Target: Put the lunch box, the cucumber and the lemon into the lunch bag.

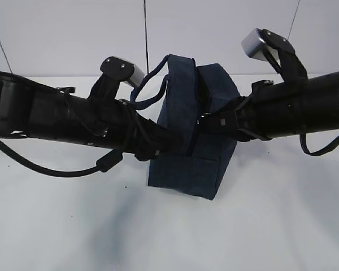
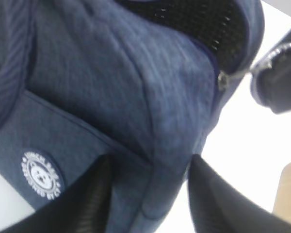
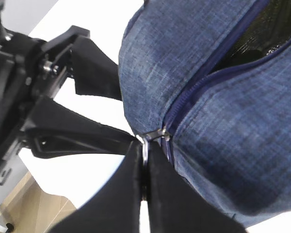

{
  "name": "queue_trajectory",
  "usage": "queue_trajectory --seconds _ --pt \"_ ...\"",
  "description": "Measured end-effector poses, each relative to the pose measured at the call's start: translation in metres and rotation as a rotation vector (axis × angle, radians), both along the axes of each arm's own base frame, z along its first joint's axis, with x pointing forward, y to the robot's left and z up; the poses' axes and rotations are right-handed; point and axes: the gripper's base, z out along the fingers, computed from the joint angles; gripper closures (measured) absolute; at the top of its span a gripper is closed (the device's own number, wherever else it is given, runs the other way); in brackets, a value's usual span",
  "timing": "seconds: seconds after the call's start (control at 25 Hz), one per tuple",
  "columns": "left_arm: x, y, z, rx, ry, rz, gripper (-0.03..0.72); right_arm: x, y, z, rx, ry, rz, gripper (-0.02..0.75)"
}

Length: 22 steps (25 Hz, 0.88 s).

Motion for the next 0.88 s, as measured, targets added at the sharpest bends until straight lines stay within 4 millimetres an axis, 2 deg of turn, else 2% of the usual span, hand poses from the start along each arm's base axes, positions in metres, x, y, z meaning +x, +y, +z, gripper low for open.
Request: queue_trajectory --seconds 0.16,0.28,0.36,0.72,0.88 --pt "0.008 -0.005 0.002 -0.009 -0.015 -0.003 0.463 0.0 0.0 0.0 0.002 0.001 0.003 0.738" --pt "0.011 -0.007 0.006 -0.016 -0.029 -0.003 0.608 0.0 0.0 0.0 0.004 0.001 0.006 0.738" --pt "0.012 -0.008 0.007 -0.019 -0.034 -0.003 0.666 0.0 0.001 0.0 0.006 0.002 0.006 0.738" --pt "0.012 -0.008 0.007 -0.026 -0.022 0.0 0.687 -0.001 0.001 0.001 0.011 0.008 0.006 0.738" --pt "0.007 -0.006 0.0 -0.018 0.003 -0.004 0.687 -0.001 0.001 0.002 0.016 0.011 0.003 0.738"
